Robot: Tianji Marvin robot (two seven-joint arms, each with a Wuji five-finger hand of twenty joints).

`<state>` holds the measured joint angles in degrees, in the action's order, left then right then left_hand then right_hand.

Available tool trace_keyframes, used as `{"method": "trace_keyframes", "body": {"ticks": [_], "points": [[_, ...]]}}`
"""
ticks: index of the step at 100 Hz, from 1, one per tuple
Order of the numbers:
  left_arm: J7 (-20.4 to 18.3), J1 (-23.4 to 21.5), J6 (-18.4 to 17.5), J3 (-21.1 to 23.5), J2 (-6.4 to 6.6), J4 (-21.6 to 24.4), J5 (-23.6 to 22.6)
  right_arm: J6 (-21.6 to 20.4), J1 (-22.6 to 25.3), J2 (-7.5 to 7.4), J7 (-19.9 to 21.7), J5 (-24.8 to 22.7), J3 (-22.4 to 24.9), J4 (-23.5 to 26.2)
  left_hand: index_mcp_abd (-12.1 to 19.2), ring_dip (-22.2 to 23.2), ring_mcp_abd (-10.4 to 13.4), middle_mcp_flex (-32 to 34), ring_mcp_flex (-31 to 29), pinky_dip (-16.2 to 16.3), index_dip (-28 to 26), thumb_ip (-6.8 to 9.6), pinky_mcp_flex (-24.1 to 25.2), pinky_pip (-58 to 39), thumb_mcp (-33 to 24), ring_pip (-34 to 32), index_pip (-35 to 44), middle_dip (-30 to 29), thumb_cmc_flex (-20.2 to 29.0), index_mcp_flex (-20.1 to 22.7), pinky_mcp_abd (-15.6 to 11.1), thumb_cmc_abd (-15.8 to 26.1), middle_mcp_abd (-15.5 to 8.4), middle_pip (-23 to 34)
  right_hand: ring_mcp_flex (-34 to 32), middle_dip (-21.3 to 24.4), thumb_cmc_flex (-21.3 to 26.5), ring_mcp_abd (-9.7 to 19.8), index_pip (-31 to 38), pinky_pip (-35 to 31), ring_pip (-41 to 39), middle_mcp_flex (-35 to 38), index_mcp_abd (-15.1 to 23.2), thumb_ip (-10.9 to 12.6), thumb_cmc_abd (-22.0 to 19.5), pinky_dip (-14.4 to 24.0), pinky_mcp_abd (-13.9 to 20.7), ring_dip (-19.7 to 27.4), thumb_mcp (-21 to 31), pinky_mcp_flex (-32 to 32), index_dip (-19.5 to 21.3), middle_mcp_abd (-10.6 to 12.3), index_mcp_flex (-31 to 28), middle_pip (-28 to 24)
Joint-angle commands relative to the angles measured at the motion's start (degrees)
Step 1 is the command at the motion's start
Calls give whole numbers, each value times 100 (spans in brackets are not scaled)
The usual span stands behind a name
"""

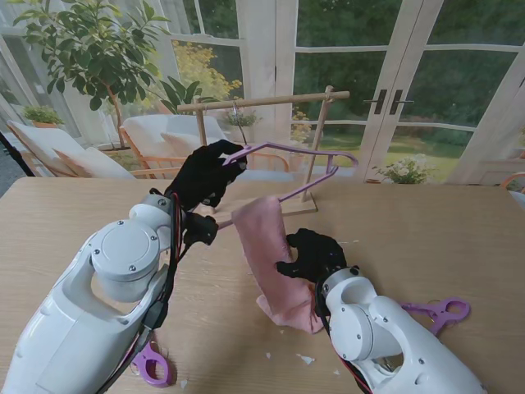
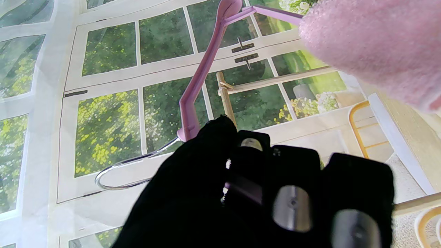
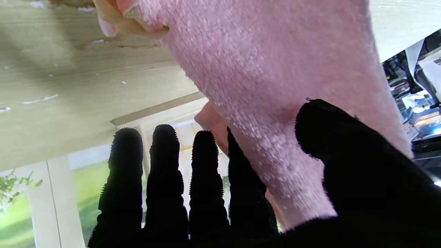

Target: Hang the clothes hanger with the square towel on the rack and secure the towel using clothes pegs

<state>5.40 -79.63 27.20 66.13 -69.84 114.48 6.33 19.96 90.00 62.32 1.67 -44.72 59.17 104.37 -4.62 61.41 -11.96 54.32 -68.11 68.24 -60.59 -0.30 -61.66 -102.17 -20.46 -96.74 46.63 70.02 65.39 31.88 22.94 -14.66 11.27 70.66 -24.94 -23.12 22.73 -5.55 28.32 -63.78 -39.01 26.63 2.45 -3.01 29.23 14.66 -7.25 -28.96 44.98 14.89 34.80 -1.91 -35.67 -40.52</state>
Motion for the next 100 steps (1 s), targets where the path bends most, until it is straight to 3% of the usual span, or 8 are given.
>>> {"method": "trace_keyframes", "body": {"ticks": [1, 7, 13, 21, 32, 43, 66, 100], "points": [[-53, 27, 16, -12, -47, 54, 35, 21, 24, 72, 29, 55, -20, -59, 58, -61, -78, 45, -425, 299, -822, 323, -94, -1781, -60, -544, 1519, 36, 521, 616, -427, 665, -82, 249, -125, -81, 356, 45, 611, -35, -131, 156, 550, -313, 90, 2926, -28, -68, 121, 39, 85, 76, -433, -134], [-51, 37, 14, -24, -50, 30, 48, -24, 18, 89, -33, 138, -21, -88, 58, -61, -78, 45, -425, 299, -822, 323, -94, -1781, -60, -544, 1516, 37, 524, 612, -427, 660, -82, 249, -262, -112, 892, 67, 2041, -88, -191, 385, 1361, -535, 308, 2913, -12, -67, 81, 82, -545, 162, -594, -144], [-55, 50, 9, -37, -51, -2, 44, -98, 38, 123, -184, 229, -14, -99, 67, -61, -78, 45, -425, 298, -824, 322, -94, -1781, -59, -544, 1514, 37, 521, 604, -428, 660, -82, 249, -450, -113, 1142, 75, 2388, -124, -252, 695, 1685, -536, 205, 2914, -1, -77, 215, 149, -424, 204, -1080, -174], [-55, 62, 1, -50, -52, -44, 34, -209, 116, 154, -334, 301, 34, -27, 65, -61, -78, 45, -425, 298, -825, 322, -93, -1781, -59, -544, 1515, 37, 520, 606, -426, 662, -82, 249, -809, -61, 1260, 20, 2450, -199, -315, 1093, 1722, -538, -72, 2877, -25, -56, 225, 305, -31, 181, -952, -59], [-51, 84, -16, -63, -54, -127, -10, -384, 293, 202, -552, 451, 138, 187, 69, -61, -78, 45, -425, 297, -825, 322, -94, -1781, -59, -544, 1515, 37, 519, 607, -427, 666, -82, 249, -1401, -20, 1512, -86, 2364, -479, -502, 1678, 1482, -432, -458, 2817, -106, -74, 79, 643, 769, 76, -651, 4], [6, 126, -30, -102, -73, -246, -80, -597, 500, 232, -726, 530, 242, 470, 66, -61, -78, 39, -425, 296, -825, 321, -93, -1781, -56, -544, 1514, 37, 523, 601, -422, 662, -82, 245, -1810, -230, 1628, -77, 2505, -889, -958, 2129, 1081, -287, -617, 2848, -136, -240, 127, 937, 1187, 96, -385, -404], [12, 196, -38, -170, -79, -429, -191, -901, 690, 291, -1129, 450, 281, 873, 65, -61, -78, 39, -425, 297, -825, 315, -93, -1781, -51, -544, 1520, 37, 529, 610, -419, 669, -82, 244, -1860, -609, 1643, -40, 2772, -1319, -1545, 2050, 503, -178, -703, 2833, -94, -467, 267, 1070, 1447, 21, -140, -1041], [81, 235, -46, -224, -113, -441, -119, -832, 396, 300, -1115, 342, 106, 934, 63, -61, -78, 31, -425, 295, -821, 308, -92, -1781, -34, -544, 1516, 39, 536, 599, -412, 679, -70, 238, -1920, -660, 1620, -49, 2847, -1534, -1758, 2061, 396, -202, -691, 2841, -80, -534, 267, 1183, 1404, -52, -136, -1221]]}}
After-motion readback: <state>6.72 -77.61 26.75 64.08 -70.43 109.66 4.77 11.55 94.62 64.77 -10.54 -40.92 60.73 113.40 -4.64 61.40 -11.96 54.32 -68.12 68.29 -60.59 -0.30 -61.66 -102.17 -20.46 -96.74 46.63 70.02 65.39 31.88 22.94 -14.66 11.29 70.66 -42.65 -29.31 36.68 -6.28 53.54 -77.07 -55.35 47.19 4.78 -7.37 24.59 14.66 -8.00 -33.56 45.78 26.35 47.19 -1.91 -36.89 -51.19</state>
